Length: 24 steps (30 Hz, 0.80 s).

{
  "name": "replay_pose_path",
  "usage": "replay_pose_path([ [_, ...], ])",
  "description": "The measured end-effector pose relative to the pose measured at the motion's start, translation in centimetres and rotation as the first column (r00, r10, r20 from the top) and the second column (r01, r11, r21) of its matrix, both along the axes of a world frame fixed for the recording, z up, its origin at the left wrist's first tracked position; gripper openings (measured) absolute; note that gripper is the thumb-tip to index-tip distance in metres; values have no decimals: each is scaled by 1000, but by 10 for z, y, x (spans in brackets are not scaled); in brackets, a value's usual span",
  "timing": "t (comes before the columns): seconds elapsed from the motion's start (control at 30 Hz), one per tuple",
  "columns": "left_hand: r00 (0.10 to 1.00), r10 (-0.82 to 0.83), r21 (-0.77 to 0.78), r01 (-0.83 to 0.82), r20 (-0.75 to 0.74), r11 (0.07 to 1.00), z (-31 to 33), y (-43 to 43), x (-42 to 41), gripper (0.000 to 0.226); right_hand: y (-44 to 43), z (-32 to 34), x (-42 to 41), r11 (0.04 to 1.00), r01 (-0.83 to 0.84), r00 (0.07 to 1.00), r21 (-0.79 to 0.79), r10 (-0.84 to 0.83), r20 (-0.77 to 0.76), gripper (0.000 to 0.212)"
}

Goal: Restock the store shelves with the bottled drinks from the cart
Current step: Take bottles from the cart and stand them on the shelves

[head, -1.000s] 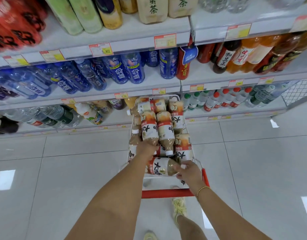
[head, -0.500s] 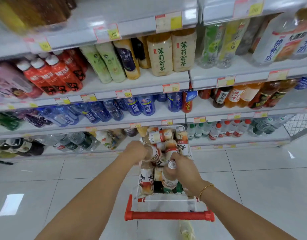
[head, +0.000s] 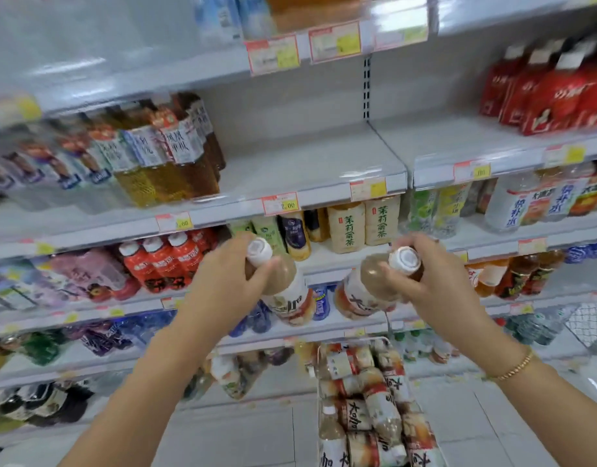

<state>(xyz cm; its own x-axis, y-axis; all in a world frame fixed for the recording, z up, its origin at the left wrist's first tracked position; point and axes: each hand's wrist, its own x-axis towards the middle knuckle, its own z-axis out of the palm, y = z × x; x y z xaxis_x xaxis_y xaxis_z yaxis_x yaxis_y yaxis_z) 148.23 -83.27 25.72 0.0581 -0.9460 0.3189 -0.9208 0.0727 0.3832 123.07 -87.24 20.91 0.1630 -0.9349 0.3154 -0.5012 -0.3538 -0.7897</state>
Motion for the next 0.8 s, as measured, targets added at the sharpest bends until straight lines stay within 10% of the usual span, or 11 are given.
replay_pose_path([
  [0.13,996,-79,-412,60,-28,909,67,-11,26,17,-12,61,39,942,78,996,-326,-60,64,26],
  [0.3,992,-127,-557,93,-22,825,84,-67,54,26,-57,79,76,820,240,971,-519,-190,148,26],
  [0.8,972,5,-513,-129,-236,848,47,-214,45,29,-224,89,70,933,238,937,-269,-148,315,17],
])
